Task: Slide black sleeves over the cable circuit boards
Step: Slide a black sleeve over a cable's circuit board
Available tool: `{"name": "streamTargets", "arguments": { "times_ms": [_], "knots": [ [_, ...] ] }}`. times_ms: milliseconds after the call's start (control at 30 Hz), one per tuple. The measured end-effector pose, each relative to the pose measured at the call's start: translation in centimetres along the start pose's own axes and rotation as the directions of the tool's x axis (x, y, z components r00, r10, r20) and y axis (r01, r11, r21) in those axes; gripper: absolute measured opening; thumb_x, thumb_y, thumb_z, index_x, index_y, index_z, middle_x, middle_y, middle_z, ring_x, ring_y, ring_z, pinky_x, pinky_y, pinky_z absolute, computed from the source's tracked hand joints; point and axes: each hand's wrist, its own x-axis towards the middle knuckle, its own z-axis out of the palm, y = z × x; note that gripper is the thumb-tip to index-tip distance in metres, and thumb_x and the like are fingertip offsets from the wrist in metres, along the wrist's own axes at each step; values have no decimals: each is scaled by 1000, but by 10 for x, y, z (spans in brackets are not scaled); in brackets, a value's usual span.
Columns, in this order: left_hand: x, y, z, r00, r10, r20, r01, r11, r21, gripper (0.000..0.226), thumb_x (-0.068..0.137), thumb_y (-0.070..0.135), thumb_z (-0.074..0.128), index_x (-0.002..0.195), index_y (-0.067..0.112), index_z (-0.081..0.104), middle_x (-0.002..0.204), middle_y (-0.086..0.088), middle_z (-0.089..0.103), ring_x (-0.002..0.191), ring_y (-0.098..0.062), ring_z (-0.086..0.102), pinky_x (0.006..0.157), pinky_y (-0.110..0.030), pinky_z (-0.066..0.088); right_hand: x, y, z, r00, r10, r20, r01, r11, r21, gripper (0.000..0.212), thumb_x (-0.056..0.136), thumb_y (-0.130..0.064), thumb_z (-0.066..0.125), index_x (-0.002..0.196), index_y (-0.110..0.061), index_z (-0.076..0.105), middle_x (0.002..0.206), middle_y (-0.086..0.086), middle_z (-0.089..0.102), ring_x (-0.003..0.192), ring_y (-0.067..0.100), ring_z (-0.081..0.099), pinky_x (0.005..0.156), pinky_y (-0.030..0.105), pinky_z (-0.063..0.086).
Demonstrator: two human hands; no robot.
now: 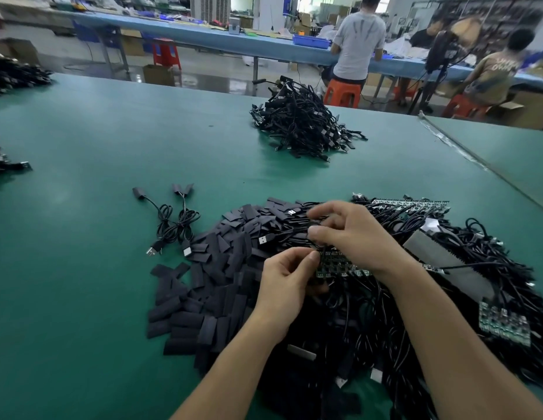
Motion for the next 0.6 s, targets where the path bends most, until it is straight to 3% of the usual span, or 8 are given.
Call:
{"name": "streamTargets", "arguments": {
  "times_ms": [133,200,267,333,400,467,533,600],
  "knots": [
    [4,0,0,998,-60,-14,60,997,-51,19,98,15,62,83,12,74,64,9,61,59,-7,61,61,-30,58,-14,-8,1,995,-102,-26,102,890,444,45,84,-24,72,126,-30,57,72,1,69,74,17,68,77,29,56],
    [7,1,1,993,-109,-53,106,993,-56,16,97,15,64,86,7,73,68,4,62,58,-6,61,58,-28,57,-30,-10,-1,991,-132,9,99,788,608,38,85,-37,65,120,-22,64,67,9,66,67,22,65,78,37,57],
    [10,0,2,984,-154,-91,149,987,-57,17,97,15,64,87,4,72,75,-7,63,61,-11,63,58,-29,57,-46,-9,-8,984,-151,95,59,777,626,44,88,-50,59,103,-11,73,69,16,66,68,27,65,80,40,54],
    [12,1,3,980,-175,-98,169,983,-68,16,97,15,63,89,3,71,78,-13,63,64,-19,63,59,-34,59,-57,-8,-18,968,-119,219,4,887,462,55,91,-60,51,88,-11,78,81,17,72,76,27,68,77,33,55],
    [13,2,4,975,-189,-119,179,979,-95,15,97,13,64,89,2,71,75,-12,62,61,-18,63,59,-34,59,-59,-6,-26,960,-31,277,32,999,-1,44,89,-59,58,81,-22,79,80,9,72,75,19,66,71,32,52],
    [13,1,5,974,-191,-122,176,977,-121,15,96,13,65,85,3,70,64,-2,59,53,-11,60,57,-32,58,-56,1,-25,967,42,249,58,923,-381,19,84,-48,69,79,-30,77,74,-3,71,66,5,61,63,26,47],
    [12,-1,6,978,-180,-109,165,977,-135,16,96,12,65,83,4,70,57,5,59,51,-8,60,59,-31,58,-51,4,-17,994,-38,102,81,885,-458,3,84,-33,74,82,-32,75,73,-9,68,70,0,59,65,18,42],
    [12,-2,5,983,-157,-100,143,981,-132,18,96,13,66,81,8,73,60,4,63,56,-8,62,61,-32,59,-41,9,-11,988,-149,-33,114,863,-493,14,87,-27,71,101,-32,72,85,-12,62,82,1,55,77,22,41]
  ]
}}
